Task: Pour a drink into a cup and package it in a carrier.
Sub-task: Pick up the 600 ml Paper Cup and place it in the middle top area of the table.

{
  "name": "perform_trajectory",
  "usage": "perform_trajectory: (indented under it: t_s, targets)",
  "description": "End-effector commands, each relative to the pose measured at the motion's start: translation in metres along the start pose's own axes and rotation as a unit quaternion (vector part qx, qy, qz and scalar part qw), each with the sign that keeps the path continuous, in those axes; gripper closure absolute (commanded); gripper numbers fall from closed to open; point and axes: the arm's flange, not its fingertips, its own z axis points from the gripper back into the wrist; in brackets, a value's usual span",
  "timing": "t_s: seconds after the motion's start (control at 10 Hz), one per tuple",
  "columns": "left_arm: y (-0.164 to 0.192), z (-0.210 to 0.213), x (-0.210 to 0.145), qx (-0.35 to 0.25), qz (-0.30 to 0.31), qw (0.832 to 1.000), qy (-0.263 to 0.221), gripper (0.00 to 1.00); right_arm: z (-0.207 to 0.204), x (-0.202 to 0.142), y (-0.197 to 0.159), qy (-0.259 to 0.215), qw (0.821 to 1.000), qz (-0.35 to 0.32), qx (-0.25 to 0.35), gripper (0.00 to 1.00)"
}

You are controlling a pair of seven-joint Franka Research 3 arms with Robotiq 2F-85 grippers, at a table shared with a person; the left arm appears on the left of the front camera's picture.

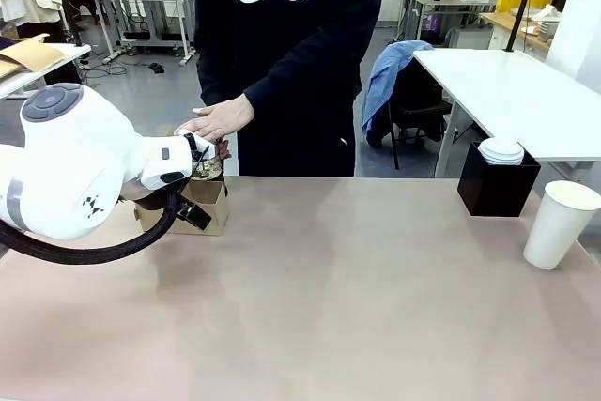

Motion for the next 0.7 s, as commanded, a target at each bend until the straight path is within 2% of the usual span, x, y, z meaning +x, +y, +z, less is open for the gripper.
perform_trajectory:
  t_s: [0.0, 0.3, 0.6]
  targets:
    - [0.000, 0.000, 0.000, 0.000, 0.000, 1.000, 0.000, 0.00, -0.001, -0.015, 0.009, -0.006, 0.999, 0.028, -0.024, 0.00]
    - [0.000, 0.000, 0.000, 0.000, 0.000, 1.000, 0.000, 0.00, -0.023, -0.041, 0.025, 0.004, 0.998, 0.035, -0.049, 0.00]
    - [0.000, 0.000, 0.000, 0.000, 0.000, 1.000, 0.000, 0.00, -0.051, -0.050, 0.030, -0.014, 0.996, 0.018, -0.085, 0.00]
